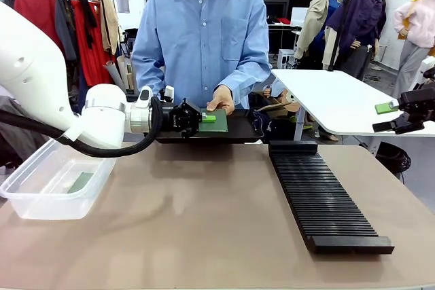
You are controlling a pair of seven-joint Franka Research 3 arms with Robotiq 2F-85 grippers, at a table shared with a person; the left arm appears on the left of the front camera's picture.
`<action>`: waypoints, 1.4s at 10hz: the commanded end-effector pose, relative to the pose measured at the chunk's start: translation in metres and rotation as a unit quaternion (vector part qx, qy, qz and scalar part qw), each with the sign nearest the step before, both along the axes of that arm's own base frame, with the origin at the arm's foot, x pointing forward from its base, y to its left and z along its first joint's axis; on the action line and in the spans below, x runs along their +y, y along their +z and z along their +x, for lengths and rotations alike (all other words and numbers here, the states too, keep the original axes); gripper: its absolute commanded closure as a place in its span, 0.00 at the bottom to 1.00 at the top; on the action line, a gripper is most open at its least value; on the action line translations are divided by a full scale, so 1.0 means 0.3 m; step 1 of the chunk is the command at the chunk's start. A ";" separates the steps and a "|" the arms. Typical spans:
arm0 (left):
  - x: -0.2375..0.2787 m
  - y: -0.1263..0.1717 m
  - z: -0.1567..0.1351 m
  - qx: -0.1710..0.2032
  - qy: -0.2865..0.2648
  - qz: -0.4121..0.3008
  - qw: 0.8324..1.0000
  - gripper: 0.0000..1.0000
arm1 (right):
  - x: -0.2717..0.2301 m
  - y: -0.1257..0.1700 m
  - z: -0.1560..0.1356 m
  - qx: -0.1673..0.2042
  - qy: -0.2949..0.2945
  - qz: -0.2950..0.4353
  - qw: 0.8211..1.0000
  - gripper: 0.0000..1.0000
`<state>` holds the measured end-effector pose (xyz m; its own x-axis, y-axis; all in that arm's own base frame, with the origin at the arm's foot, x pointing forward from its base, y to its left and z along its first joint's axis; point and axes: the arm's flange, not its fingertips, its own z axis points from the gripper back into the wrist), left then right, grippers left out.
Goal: Sort PCBs into racks and boxes based on the side picked up.
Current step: If the short side of the Blank PCB is picked up, insert it into the PCB Rack ; if the long side is picked up, place it in the Organizing box.
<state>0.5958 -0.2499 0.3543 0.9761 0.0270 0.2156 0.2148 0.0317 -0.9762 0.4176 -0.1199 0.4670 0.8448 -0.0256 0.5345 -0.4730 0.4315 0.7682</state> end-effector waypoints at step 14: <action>0.000 0.000 0.001 -0.002 0.005 -0.001 1.000 1.00 | 0.005 0.007 -0.001 0.001 -0.001 0.002 1.000 0.00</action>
<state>0.5958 -0.2499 0.3542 0.9761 0.0277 0.2155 0.2146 0.0327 -0.9762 0.4176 -0.1199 0.4670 0.8448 -0.0256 0.5345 -0.4730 0.4315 0.7682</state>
